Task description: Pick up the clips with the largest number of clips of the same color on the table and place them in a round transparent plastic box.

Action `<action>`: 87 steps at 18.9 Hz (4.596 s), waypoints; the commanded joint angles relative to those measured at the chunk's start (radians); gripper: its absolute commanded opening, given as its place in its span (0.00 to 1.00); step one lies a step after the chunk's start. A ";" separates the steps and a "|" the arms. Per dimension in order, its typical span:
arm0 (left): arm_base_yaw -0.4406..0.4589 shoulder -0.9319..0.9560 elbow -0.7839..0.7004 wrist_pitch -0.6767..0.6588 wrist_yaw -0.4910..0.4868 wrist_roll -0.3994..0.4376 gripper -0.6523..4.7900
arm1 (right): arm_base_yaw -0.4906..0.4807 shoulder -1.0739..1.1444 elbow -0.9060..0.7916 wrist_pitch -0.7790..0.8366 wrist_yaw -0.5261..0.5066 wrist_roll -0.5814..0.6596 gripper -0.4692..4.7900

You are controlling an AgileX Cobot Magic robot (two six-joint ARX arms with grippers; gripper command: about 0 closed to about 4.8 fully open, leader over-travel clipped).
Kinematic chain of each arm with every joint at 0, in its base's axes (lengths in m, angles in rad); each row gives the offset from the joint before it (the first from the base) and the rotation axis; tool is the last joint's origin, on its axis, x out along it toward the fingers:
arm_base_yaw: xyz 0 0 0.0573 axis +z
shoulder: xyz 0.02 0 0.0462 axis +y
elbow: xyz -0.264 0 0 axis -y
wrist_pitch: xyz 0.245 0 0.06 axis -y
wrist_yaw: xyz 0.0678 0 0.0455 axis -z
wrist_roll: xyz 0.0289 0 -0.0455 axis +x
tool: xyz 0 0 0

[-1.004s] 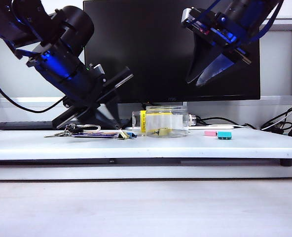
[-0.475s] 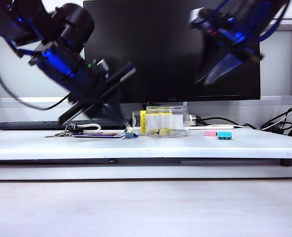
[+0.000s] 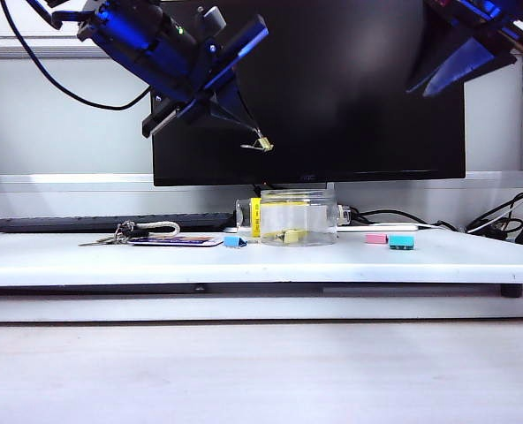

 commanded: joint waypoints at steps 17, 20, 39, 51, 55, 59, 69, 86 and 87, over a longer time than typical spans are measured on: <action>-0.045 0.179 0.145 0.000 -0.038 0.179 0.31 | 0.000 -0.006 0.004 -0.027 -0.088 0.013 0.36; -0.040 0.105 0.151 -0.009 -0.011 0.210 0.32 | 0.000 -0.029 0.003 -0.028 -0.088 -0.005 0.36; 0.071 -1.278 -0.055 -0.612 -0.078 0.467 0.33 | -0.002 -1.135 -0.523 0.144 0.125 0.022 0.34; 0.071 -1.619 -0.404 -0.819 -0.086 0.426 0.15 | -0.001 -1.299 -0.604 -0.118 0.148 0.021 0.17; 0.071 -1.619 -0.483 -0.805 -0.086 0.427 0.11 | -0.001 -1.299 -0.637 -0.116 0.150 0.021 0.08; 0.071 -1.619 -0.553 -0.762 -0.086 0.426 0.11 | -0.001 -1.299 -0.645 -0.121 0.204 0.021 0.08; 0.071 -1.619 -0.637 -0.752 -0.150 0.375 0.11 | -0.002 -1.299 -0.644 -0.111 0.212 0.062 0.09; 0.071 -1.619 -1.065 -0.227 -0.058 0.503 0.11 | 0.000 -1.301 -1.101 0.453 0.272 0.155 0.09; 0.071 -1.619 -1.078 -0.227 -0.106 0.488 0.11 | 0.000 -1.301 -1.117 0.450 0.276 0.155 0.09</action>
